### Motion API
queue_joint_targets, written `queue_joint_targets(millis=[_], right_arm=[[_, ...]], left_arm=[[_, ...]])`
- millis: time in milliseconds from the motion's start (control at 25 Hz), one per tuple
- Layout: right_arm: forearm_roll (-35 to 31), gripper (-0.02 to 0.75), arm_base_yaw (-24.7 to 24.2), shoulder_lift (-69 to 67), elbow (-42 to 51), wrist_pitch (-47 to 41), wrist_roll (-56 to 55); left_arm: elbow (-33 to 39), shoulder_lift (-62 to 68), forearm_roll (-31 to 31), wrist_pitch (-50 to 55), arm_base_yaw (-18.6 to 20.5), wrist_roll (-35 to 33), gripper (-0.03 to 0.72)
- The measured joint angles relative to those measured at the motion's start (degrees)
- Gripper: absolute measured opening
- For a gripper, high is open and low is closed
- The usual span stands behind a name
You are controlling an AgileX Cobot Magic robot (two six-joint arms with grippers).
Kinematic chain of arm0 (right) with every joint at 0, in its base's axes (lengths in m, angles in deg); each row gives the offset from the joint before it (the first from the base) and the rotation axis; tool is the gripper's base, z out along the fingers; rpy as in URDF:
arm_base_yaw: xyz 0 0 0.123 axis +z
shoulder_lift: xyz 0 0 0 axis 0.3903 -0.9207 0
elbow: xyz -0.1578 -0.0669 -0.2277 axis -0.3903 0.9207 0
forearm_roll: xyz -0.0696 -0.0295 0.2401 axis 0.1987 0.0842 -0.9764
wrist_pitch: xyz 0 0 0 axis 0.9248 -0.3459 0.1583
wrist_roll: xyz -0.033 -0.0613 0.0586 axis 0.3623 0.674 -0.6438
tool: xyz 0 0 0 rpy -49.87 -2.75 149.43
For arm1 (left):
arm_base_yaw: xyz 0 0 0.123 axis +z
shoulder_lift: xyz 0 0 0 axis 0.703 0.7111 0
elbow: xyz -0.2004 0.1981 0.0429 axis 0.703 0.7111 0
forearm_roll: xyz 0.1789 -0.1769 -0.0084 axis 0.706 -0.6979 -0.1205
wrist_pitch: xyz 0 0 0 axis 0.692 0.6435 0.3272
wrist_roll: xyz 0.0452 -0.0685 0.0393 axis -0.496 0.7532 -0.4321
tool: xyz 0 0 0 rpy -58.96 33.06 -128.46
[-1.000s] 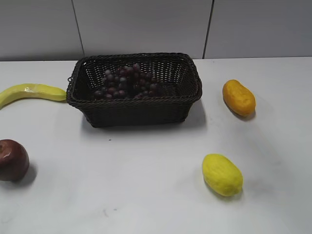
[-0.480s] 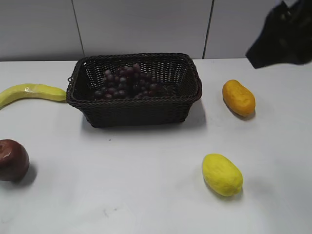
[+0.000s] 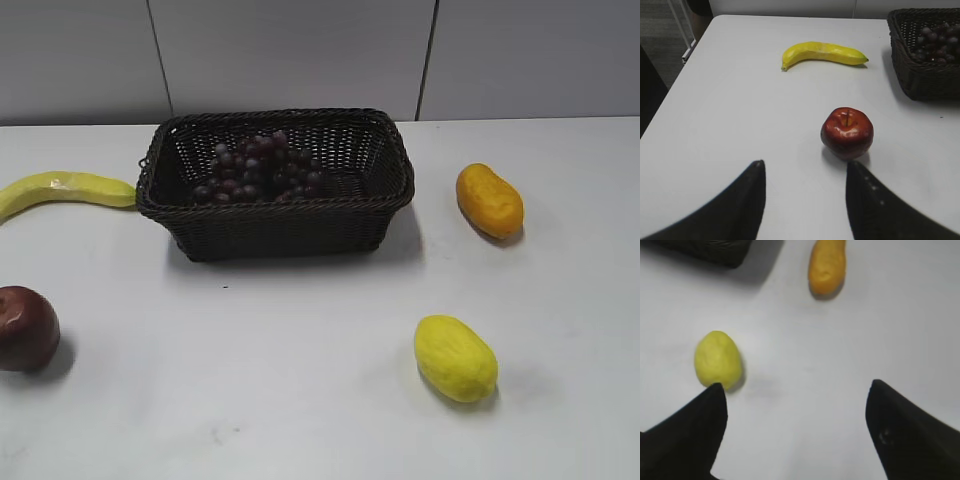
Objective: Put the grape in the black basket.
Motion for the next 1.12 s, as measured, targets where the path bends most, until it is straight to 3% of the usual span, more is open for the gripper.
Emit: queue_joint_targets(millis=[280,440,1120], right_arm=[[0.1,0.659,-13.3,15.3,5.1,-1.3,-0.6],[-0.2,0.655,-17.7,24.0,8.9,-4.1,-0.7],[-3.7,0.604,-21.7,47.3,20.8,-8.3,1.5]], left_arm=[[0.0,0.0,0.0,0.0,0.0,0.0,0.489],[0.0,0.0,0.0,0.0,0.0,0.0,0.489],[0.0,0.0,0.0,0.0,0.0,0.0,0.489]])
